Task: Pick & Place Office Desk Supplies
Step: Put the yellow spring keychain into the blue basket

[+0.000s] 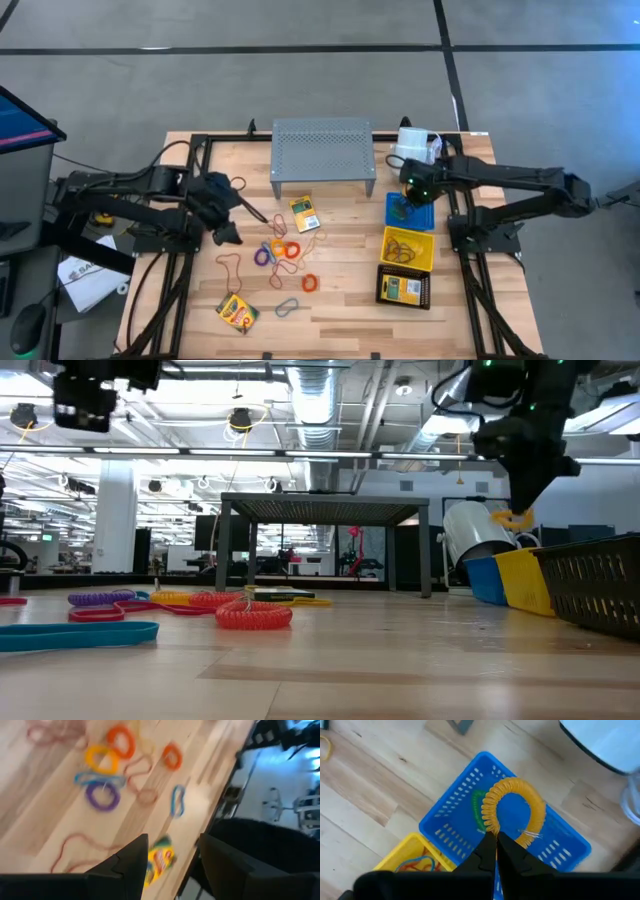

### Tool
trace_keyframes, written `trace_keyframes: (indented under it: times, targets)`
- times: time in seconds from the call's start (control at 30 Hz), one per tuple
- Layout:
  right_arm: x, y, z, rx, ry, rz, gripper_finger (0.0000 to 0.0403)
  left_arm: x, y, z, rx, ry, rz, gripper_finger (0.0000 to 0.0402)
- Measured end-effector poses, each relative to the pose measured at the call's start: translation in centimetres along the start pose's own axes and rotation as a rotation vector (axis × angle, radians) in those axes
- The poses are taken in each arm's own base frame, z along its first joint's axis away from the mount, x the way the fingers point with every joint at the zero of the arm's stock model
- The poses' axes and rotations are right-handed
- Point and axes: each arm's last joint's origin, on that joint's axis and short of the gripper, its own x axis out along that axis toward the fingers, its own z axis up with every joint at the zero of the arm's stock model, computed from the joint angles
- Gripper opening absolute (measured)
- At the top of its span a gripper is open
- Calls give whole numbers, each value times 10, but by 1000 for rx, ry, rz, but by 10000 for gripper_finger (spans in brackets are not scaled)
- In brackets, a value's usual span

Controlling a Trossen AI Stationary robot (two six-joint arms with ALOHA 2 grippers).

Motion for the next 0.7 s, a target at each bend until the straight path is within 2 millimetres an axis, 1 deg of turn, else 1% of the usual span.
trace_keyframes:
  times: [0.07, 0.17, 0.3, 0.7]
  targets:
    - [6, -4, 2, -2, 15, 25, 0, 0, 0, -4, -18, 16, 6, 173]
    - [16, -11, 0, -4, 52, 26, 0, 0, -1, -8, -29, 21, 24, 173]
    - [24, -14, -4, -17, 83, 30, 0, 2, -3, -14, -21, 32, 59, 173]
    - [40, -19, -15, -40, 143, 27, 0, 5, -6, -24, -47, 18, 152, 173]
